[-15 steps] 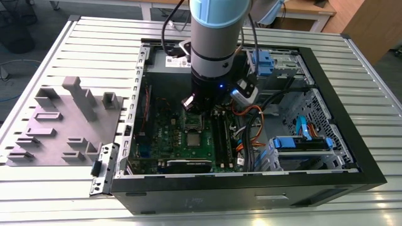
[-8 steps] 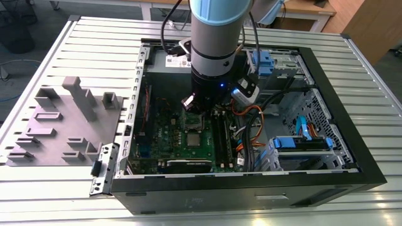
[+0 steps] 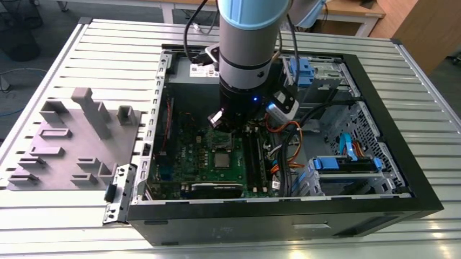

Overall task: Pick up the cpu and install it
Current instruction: 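Close the cpu cover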

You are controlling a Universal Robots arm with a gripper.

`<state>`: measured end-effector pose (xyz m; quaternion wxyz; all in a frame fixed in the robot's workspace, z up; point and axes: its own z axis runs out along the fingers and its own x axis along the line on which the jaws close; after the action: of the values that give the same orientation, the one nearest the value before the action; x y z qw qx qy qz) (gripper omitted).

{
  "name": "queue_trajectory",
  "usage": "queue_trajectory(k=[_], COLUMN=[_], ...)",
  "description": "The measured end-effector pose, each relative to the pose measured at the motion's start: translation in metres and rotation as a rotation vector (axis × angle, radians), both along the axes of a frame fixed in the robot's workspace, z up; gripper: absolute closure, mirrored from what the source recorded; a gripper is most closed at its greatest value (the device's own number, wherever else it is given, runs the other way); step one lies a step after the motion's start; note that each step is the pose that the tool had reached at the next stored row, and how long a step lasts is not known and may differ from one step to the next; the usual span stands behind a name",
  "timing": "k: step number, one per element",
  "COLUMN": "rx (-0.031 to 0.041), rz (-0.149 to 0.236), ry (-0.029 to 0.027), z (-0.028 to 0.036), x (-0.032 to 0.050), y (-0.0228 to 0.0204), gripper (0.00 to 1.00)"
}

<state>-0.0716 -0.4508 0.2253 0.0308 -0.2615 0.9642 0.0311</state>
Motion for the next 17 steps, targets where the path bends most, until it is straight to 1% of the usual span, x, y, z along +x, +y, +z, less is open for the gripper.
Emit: queue_trajectory(k=[10,17], rx=[0.0001,0.0002], rz=[0.000,0.000], ry=[0.0000,0.0001], z=[0.0006,0.0006], x=[0.0000,0.0001], y=[-0.0136,-0.0206], gripper=[0.89,0.89])
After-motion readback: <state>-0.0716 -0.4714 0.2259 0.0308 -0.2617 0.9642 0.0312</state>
